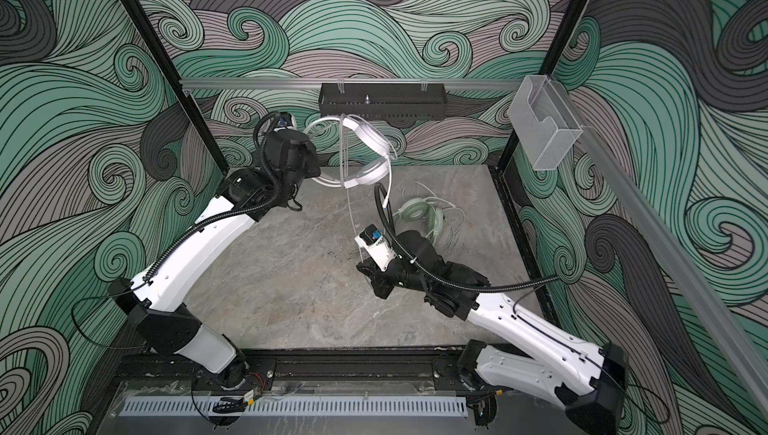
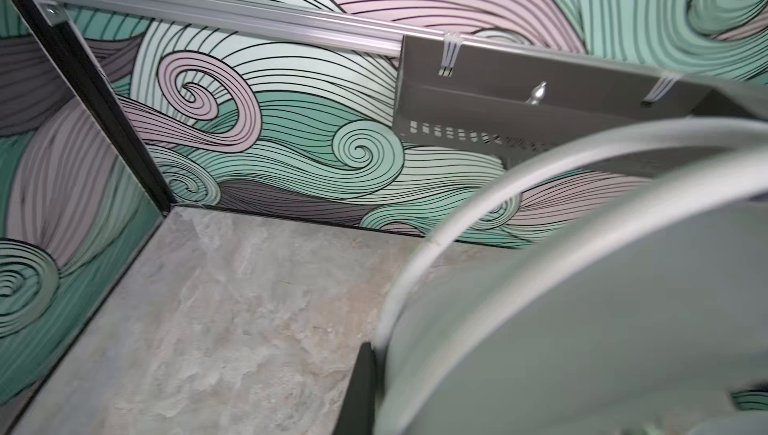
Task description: Wrap the headphones
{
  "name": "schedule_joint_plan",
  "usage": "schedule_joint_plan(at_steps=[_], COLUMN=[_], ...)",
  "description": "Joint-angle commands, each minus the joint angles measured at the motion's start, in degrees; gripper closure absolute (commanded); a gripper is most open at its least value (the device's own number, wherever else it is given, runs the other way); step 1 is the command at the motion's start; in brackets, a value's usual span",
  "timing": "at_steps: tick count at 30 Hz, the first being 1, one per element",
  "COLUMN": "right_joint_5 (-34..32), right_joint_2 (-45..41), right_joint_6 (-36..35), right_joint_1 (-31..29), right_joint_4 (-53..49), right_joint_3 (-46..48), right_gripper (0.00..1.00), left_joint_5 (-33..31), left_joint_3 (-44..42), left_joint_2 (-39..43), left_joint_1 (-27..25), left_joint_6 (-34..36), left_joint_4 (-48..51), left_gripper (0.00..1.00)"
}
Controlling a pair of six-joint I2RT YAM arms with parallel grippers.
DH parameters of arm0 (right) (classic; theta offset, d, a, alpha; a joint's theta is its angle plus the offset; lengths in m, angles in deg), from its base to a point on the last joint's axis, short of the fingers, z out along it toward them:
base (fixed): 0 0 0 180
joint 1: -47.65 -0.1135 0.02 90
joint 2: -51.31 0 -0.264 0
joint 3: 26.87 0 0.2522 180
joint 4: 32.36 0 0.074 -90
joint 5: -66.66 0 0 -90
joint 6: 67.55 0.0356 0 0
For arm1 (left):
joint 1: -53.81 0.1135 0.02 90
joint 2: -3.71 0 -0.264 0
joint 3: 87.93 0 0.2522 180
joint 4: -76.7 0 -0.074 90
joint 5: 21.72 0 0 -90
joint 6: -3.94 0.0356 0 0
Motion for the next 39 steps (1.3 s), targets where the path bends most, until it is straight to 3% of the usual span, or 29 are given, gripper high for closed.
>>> schedule_joint_plan(at_steps=[1,11,19,27,39], right_joint_5=[-2.55,-3.61,-9.54,-14.48,-22.21], right_joint_2=[-0.33,2.37,4.98,7.53,11.42], right_joint_6=[-1.37,-2.14,-8.28,-14.31,-29.46], right_joint_1=[-0.84,-1.03,-1.02,-0.07,-0.04], right_joint_4=[-4.41,-9.57,-15.52,-18.56,-26.9], right_joint_3=[-3.87,-13.48,-21.13,-26.69,-35.71], right_gripper=[1.0,1.0,1.0,1.0,1.0], left_joint_5=[-5.93,-9.89,-3.76,2.41,0.97], left_joint_3=[-1.44,-14.42,-20.66,-26.93,-29.84], left_joint_2=[-0.95,-0.75,3.94,9.04,12.55], left_joint_1=[-0.24,-3.44,-6.85,-7.62,-8.58], left_joint_6=[4.6,16.99,26.59,27.33,33.59], left_joint_4=[-7.07,-14.44,-15.55,-11.66,-10.47], left_gripper=[1.0,1.0,1.0,1.0,1.0])
